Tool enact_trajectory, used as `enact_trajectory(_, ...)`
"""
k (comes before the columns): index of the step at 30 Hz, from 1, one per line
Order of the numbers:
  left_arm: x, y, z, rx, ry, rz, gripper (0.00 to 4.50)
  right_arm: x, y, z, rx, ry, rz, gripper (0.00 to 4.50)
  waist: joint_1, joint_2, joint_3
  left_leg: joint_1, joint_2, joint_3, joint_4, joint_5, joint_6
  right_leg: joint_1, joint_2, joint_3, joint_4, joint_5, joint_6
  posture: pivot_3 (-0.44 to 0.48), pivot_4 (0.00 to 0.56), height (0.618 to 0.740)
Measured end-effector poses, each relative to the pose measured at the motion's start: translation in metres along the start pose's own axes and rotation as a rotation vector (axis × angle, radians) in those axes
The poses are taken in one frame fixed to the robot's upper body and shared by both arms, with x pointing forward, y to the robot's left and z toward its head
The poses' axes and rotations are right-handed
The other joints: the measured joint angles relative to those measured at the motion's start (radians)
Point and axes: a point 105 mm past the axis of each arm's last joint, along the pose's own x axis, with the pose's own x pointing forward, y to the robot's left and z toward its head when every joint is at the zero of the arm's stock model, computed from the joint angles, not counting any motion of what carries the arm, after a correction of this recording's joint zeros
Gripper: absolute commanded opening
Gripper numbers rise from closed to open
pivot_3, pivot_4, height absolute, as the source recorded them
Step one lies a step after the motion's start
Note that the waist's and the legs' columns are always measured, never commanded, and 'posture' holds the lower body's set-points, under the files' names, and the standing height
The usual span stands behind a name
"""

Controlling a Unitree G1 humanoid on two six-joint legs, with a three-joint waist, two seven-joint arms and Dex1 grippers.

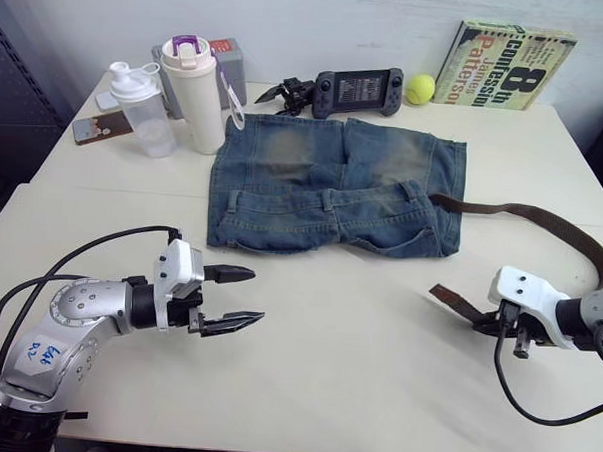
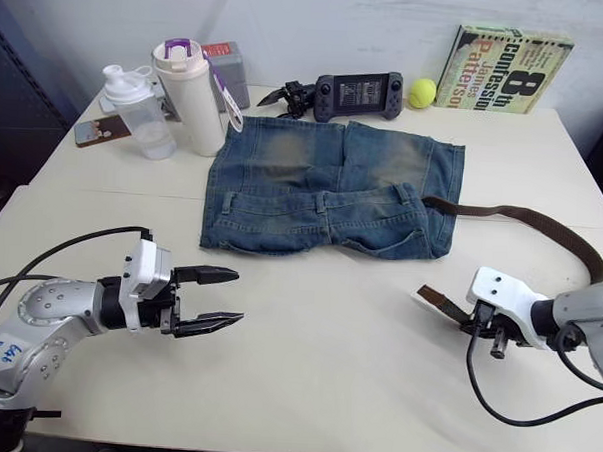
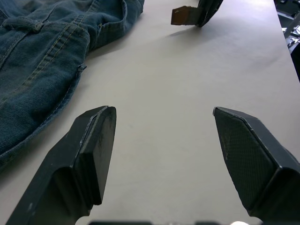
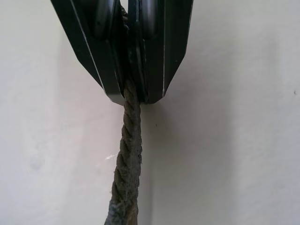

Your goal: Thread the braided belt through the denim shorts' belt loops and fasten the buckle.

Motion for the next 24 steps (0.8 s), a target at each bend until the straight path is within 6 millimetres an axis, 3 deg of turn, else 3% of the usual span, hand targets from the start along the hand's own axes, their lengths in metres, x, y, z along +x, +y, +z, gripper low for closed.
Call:
enact_trajectory(2,0.001,0.002,0.006,0.01,-0.016,-0.009,3.65,0.004,0.008,0.014,-0.022,-0.054,0.038,0.01,-0.003,0.0,0.0,0.0,0.0,0.0,0.0,0.0,0.0,-0.001,0.001,0.001,0.001,0.0,0.0,0.0,0.15,0.739)
enact_trajectory(7,0.01,0.013,0.027,0.062,-0.061,-0.084,3.65,0.01,0.037,0.086,-0.208,-0.193,0.141,0.01,-0.004,0.005,0.002,0.001,0.0,-0.001,0.0,0.0,0.0,-0.001,0.002,0.0,0.003,0.0,0.0,0.0,0.15,0.739)
enact_trajectory(11,0.039,0.002,0.037,0.089,-0.098,-0.252,3.65,0.035,0.058,0.123,-0.309,-0.193,0.174,0.01,0.0,0.005,0.002,-0.002,-0.001,-0.002,0.001,-0.001,-0.002,-0.003,0.0,0.0,0.002,0.0,0.0,0.0,0.15,0.739)
enact_trajectory(15,0.057,-0.009,0.026,0.071,-0.065,-0.368,3.65,0.049,0.073,0.137,-0.392,-0.149,0.193,0.01,0.001,0.005,0.002,-0.005,-0.002,-0.002,0.003,-0.001,-0.002,-0.008,-0.002,0.0,0.004,0.0,0.0,0.0,0.15,0.739)
enact_trajectory(20,0.067,-0.003,0.016,0.054,-0.023,-0.409,3.65,0.045,0.075,0.157,-0.45,-0.16,0.148,0.01,-0.002,0.005,0.002,-0.005,-0.002,-0.004,0.002,-0.001,-0.001,-0.008,-0.001,0.0,0.006,0.0,0.0,0.0,0.15,0.739)
enact_trajectory(24,0.067,0.004,0.013,0.068,-0.005,-0.4,3.65,0.044,0.076,0.158,-0.444,-0.154,0.142,0.01,-0.003,0.005,0.002,-0.005,-0.002,-0.005,0.002,-0.001,-0.001,-0.009,-0.001,0.0,0.005,0.0,0.0,0.0,0.15,0.739)
